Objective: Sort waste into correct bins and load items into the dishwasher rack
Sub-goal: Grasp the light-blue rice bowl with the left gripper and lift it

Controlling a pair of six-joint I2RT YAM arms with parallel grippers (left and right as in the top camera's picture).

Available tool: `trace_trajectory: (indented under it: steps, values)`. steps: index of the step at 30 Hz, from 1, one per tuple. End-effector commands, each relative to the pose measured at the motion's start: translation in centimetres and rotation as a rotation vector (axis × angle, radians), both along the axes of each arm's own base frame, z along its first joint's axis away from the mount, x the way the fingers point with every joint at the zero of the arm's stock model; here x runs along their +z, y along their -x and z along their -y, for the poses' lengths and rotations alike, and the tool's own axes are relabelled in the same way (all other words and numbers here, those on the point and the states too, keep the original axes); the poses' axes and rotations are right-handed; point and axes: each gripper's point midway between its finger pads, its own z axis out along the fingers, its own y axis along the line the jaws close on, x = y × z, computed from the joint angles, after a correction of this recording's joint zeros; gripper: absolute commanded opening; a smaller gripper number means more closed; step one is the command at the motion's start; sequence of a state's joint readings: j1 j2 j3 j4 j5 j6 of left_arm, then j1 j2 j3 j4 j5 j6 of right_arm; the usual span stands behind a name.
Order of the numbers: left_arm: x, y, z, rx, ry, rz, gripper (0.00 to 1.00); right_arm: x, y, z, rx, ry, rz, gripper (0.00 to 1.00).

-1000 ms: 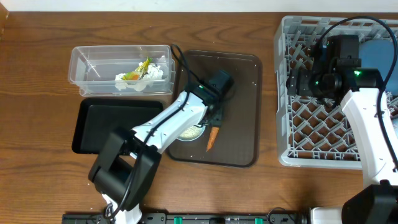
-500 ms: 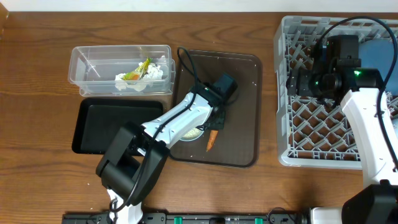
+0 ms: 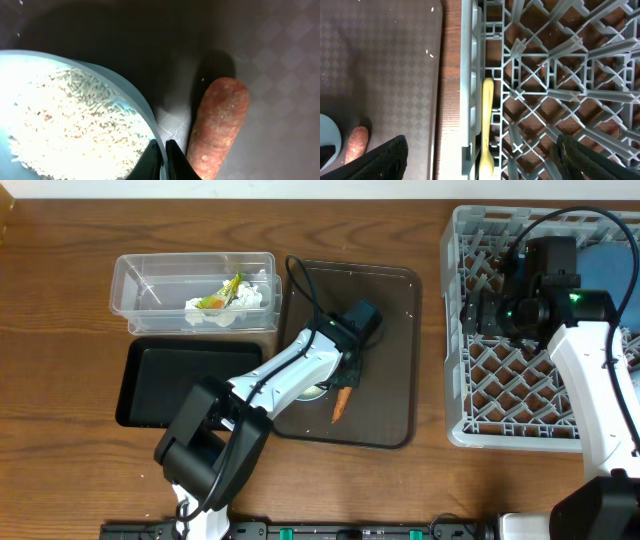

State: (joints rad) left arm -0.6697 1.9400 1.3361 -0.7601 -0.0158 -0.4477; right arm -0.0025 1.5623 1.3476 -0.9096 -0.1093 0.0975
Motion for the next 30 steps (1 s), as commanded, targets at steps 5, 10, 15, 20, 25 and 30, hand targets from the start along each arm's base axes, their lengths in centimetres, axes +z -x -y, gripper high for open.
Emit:
trace_trajectory:
  steps: [5,10,15,20,25,30]
  values:
    - [3.9,-0.5,-1.5,-0.011,-0.039,0.087,0.06,0.6,-0.1,-0.7,0.027,-0.002,0.016,0.92]
    - [6.7,-0.6,-2.1,-0.005,0.0,0.134,0.06,0.6,-0.1,-0.6,0.025,0.003,0.016,0.9]
    - [8.4,-0.2,-3.6,0.029,0.042,0.11,0.06,0.6,-0.1,-0.5,0.023,0.008,0.015,0.9]
    - [9.6,-0.6,-5.5,0.061,0.148,0.063,0.06,0.6,-0.1,-0.5,0.023,0.008,0.015,0.9]
    - [10.5,-1.4,-7.4,0.094,0.309,0.011,0.06,0.5,-0.1,-0.5,0.021,0.011,0.012,0.9]
    - [10.7,-1.9,-10.1,0.165,0.44,-0.03,0.06,0.5,0.0,-0.5,0.021,0.012,0.01,0.9]
